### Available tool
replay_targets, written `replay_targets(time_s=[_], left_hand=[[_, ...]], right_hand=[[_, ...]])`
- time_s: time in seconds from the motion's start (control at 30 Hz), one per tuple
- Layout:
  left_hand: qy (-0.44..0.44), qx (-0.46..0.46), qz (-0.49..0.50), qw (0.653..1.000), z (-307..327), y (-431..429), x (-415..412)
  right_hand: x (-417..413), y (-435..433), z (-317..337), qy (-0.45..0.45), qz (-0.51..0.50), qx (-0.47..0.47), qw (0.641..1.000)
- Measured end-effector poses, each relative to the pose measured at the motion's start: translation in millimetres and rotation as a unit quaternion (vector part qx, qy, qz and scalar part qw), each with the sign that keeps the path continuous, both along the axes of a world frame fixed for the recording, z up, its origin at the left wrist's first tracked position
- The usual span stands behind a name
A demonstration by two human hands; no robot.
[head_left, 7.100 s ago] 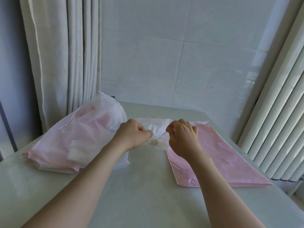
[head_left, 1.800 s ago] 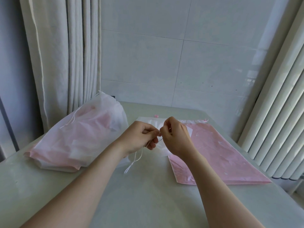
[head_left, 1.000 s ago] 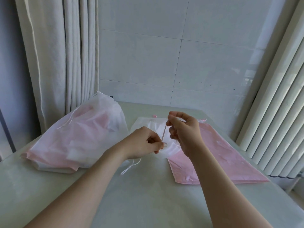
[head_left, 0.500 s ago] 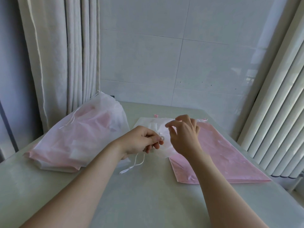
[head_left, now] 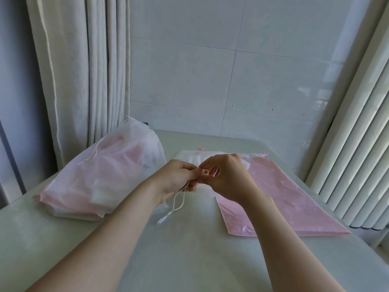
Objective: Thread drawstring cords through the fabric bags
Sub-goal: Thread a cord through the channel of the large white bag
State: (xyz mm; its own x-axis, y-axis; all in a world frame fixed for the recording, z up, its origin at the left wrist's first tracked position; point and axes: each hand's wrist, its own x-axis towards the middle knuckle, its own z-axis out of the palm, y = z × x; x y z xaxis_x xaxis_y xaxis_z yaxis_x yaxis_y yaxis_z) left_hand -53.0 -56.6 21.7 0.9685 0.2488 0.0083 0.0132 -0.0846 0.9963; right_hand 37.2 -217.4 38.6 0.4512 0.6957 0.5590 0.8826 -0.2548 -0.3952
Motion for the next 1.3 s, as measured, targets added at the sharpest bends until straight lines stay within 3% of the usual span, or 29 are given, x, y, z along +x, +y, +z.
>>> replay_targets(time_s=[0.23,0.37,0.47,0.57,0.67,0.77,1.0,1.17,1.23,1.3], left_hand=[[0.011,0.007,0.013,1.0,9.3,-2.9,-1.9],[0.014,-0.004,0.039,0.999,13.7,-5.9,-5.9],[0.007,0.059,0.12,0.991,9.3,0.3,-4.9],[-0.046,0.116,0.15,0.981,5.0,6.9,-1.9],[-0.104,0.171,0.169,0.965,2.8,7.7,-2.2],[-0.149,0.22,0.174,0.948,3.3,5.7,-2.1],[-0.17,0.302,0.108,0.932,0.9,1.5,0.2],[-0.196,0.294,0.162,0.921,5.4,-4.3,-1.4],[-0.181,0.236,0.178,0.938,13.8,-7.5,-4.4],[-0.18,0.106,0.182,0.961,25.0,-6.8,-7.4]], right_hand=[[2.3,8.0,-5.8,-0.118,-0.026,-0.047,0.992],[4.1,7.3,-6.5,-0.121,-0.041,-0.065,0.99],[1.1,7.2,-4.0,-0.046,-0.055,-0.044,0.996],[-0.3,4.6,1.0,0.106,-0.034,-0.013,0.994],[-0.4,0.4,2.8,0.26,-0.01,0.035,0.965],[1.5,-1.0,2.1,0.339,-0.007,0.058,0.939],[3.3,2.0,0.1,0.396,-0.025,0.115,0.911],[1.3,2.3,-0.6,0.392,-0.02,0.125,0.911],[1.5,2.1,-0.4,0.387,-0.035,0.134,0.911],[2.4,1.2,0.2,0.387,-0.055,0.151,0.908]])
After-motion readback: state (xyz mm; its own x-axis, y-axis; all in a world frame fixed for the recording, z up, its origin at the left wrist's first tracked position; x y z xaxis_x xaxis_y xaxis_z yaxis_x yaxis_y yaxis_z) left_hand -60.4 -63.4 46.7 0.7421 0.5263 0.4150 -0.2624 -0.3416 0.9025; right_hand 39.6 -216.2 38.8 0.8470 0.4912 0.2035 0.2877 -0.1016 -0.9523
